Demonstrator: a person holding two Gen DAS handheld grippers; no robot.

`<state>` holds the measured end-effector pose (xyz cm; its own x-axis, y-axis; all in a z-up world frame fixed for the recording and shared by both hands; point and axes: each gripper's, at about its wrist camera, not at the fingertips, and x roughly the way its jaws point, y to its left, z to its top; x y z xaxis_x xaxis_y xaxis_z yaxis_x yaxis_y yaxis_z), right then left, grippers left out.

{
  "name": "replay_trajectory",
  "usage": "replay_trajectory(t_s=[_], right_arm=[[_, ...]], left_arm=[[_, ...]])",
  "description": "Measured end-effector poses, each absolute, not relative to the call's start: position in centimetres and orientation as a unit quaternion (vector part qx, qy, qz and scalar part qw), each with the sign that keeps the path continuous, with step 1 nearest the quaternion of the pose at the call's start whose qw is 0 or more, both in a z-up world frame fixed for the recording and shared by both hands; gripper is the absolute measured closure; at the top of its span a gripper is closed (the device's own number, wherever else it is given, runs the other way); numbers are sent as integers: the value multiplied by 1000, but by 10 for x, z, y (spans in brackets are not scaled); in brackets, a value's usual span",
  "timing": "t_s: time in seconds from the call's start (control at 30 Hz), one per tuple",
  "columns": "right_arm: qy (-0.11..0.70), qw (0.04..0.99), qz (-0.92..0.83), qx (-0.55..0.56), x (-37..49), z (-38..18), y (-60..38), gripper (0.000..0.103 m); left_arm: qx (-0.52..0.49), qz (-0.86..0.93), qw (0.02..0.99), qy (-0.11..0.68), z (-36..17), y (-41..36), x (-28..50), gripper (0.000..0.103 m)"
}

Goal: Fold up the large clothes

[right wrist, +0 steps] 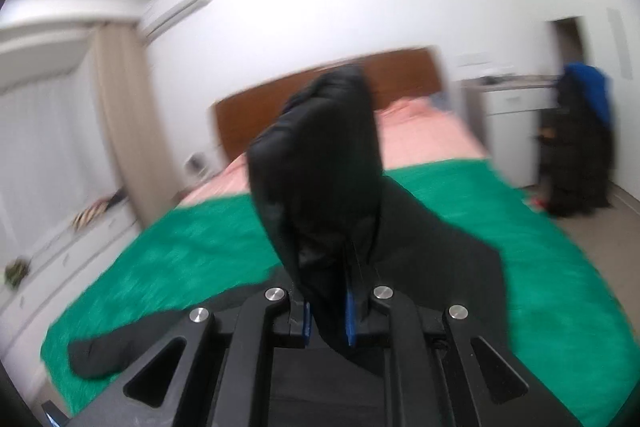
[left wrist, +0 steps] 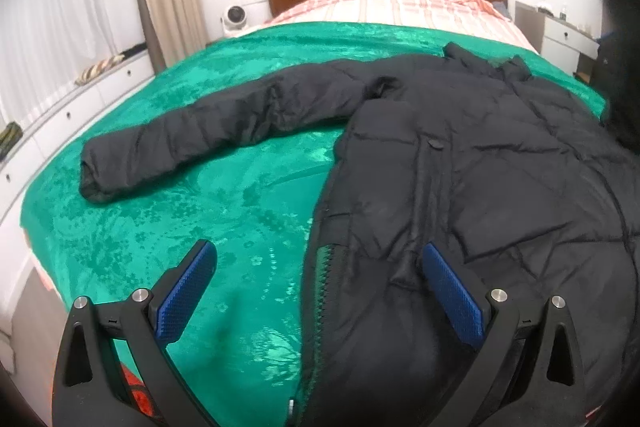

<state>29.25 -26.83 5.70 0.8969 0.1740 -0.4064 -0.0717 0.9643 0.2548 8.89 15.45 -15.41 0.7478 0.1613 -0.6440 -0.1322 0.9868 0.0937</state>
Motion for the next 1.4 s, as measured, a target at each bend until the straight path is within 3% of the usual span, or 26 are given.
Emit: replay_trajectory(t_s=[0.03, 0.07, 0.1, 0.2, 0.3, 0.5, 0.57, 0.77, 1.4], right_arm=[[242, 960, 84, 115, 310, 42, -241, 67], [282, 946, 107, 116, 328, 19, -211, 32], [316, 933, 126, 121, 338, -4, -187, 22], [381, 902, 159, 125, 336, -61, -135, 23], [388, 895, 191, 112, 301, -83, -115, 23], [336, 923, 185, 36, 181, -83, -145, 20], [306, 939, 156, 9, 138, -86, -163, 14], [268, 960, 76, 11, 58, -104, -217, 13], [271, 960, 70, -20, 66, -126, -213, 12]], left_arm=[[23, 79, 933, 351, -156, 155, 90, 0], [22, 78, 931, 356, -159, 156, 91, 0], [20, 77, 929, 360, -160, 156, 91, 0], [24, 75, 929, 361, -159, 155, 88, 0], [24, 67, 930, 360, -158, 154, 85, 0], [8, 53, 936, 349, -147, 151, 79, 0], [7, 54, 940, 337, -140, 148, 75, 0], [-9, 50, 944, 327, -124, 134, 76, 0], [15, 55, 939, 338, -131, 124, 69, 0]])
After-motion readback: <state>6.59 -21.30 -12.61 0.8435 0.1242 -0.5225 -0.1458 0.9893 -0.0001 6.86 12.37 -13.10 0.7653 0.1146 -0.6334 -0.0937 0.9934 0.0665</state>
